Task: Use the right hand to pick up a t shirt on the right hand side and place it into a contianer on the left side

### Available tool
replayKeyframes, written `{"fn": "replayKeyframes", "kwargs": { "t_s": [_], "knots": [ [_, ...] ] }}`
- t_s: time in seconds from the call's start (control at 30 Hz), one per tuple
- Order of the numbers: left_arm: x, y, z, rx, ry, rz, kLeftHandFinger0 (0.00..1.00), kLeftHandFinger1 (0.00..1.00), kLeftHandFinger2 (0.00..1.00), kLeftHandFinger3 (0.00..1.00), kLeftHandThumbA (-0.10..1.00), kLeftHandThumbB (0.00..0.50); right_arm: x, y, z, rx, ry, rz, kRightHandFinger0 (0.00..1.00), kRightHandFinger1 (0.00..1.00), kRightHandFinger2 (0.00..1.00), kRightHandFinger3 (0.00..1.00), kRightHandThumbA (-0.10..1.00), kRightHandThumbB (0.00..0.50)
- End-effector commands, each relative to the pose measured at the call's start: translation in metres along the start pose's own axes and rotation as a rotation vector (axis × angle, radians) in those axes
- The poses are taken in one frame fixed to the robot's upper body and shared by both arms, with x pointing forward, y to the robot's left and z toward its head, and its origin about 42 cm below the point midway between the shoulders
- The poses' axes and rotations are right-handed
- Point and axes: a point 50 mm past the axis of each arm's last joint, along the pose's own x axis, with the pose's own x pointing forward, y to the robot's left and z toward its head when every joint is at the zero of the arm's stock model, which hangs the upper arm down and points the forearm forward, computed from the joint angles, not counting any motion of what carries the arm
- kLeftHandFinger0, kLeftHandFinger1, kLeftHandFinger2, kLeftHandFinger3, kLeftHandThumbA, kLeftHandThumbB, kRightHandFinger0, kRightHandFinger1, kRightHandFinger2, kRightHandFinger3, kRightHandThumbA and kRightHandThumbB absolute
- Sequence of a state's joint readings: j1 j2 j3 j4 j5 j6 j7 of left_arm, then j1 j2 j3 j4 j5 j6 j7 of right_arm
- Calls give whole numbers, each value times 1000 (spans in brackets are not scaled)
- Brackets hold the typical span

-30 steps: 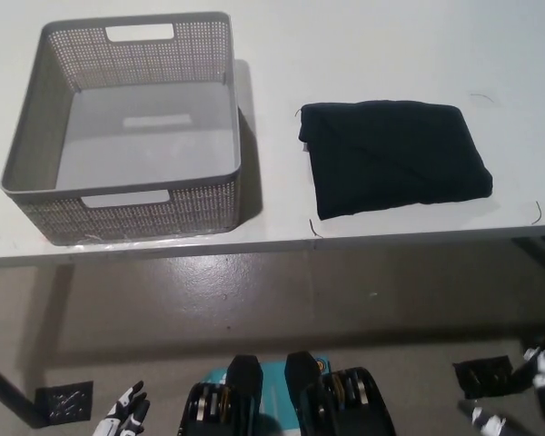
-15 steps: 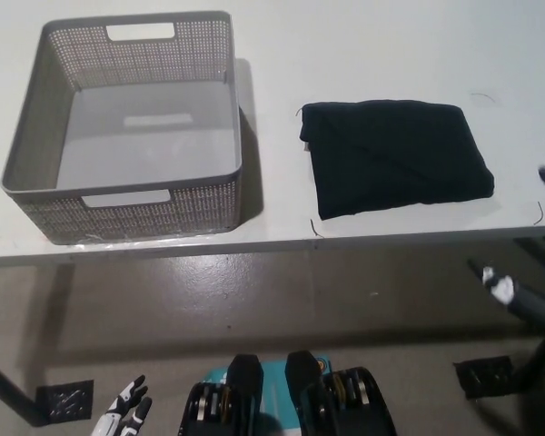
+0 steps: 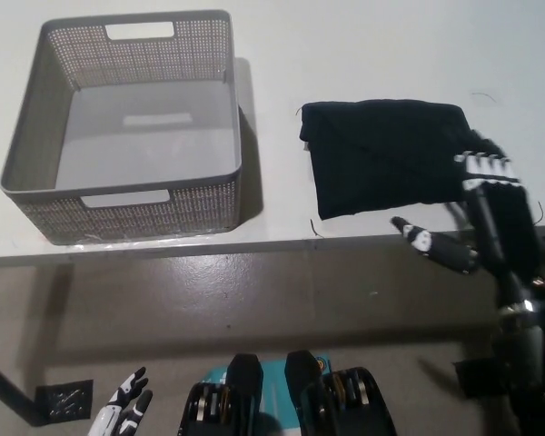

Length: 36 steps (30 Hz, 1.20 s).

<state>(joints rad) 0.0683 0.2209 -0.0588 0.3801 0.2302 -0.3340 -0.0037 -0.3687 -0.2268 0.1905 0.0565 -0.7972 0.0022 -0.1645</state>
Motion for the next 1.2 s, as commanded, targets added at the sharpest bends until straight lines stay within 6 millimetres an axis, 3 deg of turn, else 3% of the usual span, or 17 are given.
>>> {"fn": "replayKeyframes", "kwargs": {
  "t_s": [0.0,0.07,0.33,0.47,0.77,1.17],
  "knots": [
    [4,8,7,28,-44,6,905,1000,1000,1000,1000,500,31,-3,5,-49,-15,-11,1000,1000,1000,1000,922,500],
    [3,8,9,31,-50,10,897,1000,1000,1000,1000,498,44,2,5,-66,-11,6,1000,1000,1000,1000,934,500],
    [5,9,8,29,-48,4,883,993,1000,1000,1000,497,60,9,4,-83,3,22,1000,1000,1000,1000,941,500],
    [5,8,9,36,-52,2,874,991,1000,1000,1000,500,64,12,2,-99,12,39,1000,1000,1000,1000,976,500],
    [6,11,11,34,-54,6,884,990,1000,1000,1000,483,65,18,-7,-91,40,53,1000,1000,1000,1000,941,500],
    [6,11,13,51,-60,0,861,977,1000,1000,1000,500,66,17,-24,-101,70,71,1000,1000,1000,1000,959,500]
  ]
}}
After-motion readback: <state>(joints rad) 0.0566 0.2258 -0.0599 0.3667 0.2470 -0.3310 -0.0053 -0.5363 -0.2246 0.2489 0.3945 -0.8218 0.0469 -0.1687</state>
